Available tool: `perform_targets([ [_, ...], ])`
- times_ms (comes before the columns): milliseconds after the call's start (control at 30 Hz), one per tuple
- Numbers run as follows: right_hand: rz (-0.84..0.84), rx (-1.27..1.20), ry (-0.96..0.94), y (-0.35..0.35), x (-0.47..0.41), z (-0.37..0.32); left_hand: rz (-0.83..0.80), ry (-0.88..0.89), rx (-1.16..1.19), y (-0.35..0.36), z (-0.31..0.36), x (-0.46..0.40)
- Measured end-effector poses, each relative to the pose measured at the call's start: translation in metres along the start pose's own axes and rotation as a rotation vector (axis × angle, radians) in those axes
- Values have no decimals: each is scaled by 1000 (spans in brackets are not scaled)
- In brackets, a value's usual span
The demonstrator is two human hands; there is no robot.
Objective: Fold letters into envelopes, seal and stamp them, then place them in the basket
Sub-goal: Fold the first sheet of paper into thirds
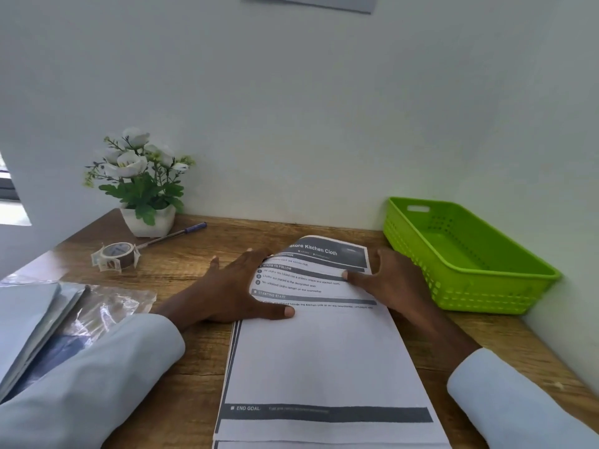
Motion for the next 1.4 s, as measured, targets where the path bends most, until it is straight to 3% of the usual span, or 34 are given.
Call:
perform_targets([
  [133, -25, -76, 14, 17, -2, 7, 93, 68, -21, -8, 5, -2],
  [267, -19, -635, 218, 23, -1, 15, 132, 69, -2, -12, 10, 2],
  [333, 43, -770, 259, 21, -4, 21, 134, 55, 6, -12, 9, 3],
  [533, 170, -711, 79, 13, -7, 16, 108, -12, 80, -9, 4, 5],
  [733, 166, -640, -38, 9, -3, 6, 106, -68, 89, -13, 8, 9],
  [800, 63, -685, 10, 13, -4, 8, 112, -75, 92, -14, 10, 11],
  [933, -386, -712, 105, 25, 6, 7, 108, -78, 100, -14, 11, 11],
  [1067, -351, -828, 188, 14, 5, 7, 143, -75, 139, -14, 6, 7],
  [1267, -219, -1057, 314, 16, 9, 9, 321, -29, 685, -27, -9, 5],
  [1400, -113, -1187, 361, 10, 7, 13, 310, -98, 1008, -27, -11, 5],
])
Point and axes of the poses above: each hand's wrist, its own x-axis away from the middle knuckle, its own y-axis out of the palm, z = x × y, the point moved 8 cm from there along -x, towards the middle knuckle, and after that the axes turned 7 degrees about z, right-handed, at the moved point
